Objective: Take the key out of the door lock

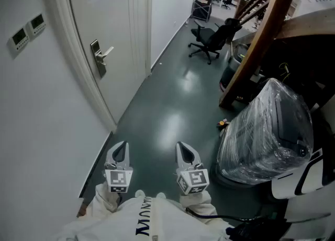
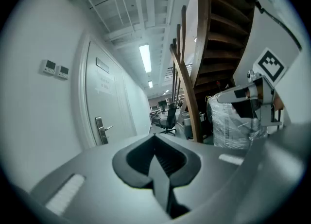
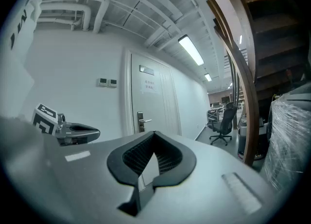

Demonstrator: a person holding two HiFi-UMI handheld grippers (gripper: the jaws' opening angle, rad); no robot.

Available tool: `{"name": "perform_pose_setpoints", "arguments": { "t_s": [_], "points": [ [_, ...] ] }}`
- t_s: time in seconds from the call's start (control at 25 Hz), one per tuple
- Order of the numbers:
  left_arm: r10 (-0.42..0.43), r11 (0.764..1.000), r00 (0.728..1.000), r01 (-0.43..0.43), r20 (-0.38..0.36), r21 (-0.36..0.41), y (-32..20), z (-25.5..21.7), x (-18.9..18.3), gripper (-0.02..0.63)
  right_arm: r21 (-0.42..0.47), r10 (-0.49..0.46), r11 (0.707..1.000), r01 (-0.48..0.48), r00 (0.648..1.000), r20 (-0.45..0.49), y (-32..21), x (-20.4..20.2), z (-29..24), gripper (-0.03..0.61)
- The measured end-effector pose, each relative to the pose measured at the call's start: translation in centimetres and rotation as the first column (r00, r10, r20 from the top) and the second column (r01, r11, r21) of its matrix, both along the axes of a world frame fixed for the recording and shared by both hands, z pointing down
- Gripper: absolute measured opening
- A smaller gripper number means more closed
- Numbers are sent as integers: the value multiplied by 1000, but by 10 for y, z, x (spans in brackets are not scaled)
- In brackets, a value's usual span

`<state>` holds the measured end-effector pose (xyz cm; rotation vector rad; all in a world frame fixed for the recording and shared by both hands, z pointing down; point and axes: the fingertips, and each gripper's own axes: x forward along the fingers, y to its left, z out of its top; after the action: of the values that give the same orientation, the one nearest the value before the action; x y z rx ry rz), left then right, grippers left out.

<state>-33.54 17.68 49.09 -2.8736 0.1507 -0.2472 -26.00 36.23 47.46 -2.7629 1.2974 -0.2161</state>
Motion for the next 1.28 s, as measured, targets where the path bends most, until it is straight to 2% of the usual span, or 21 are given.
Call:
{"name": "perform_pose_setpoints", "arguments": {
  "t_s": [0.2, 0.44, 0.84, 1.28],
  "points": [
    [3, 1000, 1000, -3, 4, -3, 6, 1, 2, 0, 0, 0, 1000, 0, 1000, 1, 6, 1, 1, -6],
    [0, 1000, 1000, 0, 12, -2, 16, 4, 6, 0, 70, -7, 998, 5, 1000, 23, 21, 7, -1, -8],
    [-19, 1000, 1000, 19, 12, 19, 35, 5, 15, 0, 101, 0, 995, -6, 998, 58, 48, 23, 13, -6],
    [15, 1000, 1000, -15, 6, 27, 32, 10, 64, 0, 85, 4, 996, -8, 998, 57, 43, 62, 20, -7]
  ]
}}
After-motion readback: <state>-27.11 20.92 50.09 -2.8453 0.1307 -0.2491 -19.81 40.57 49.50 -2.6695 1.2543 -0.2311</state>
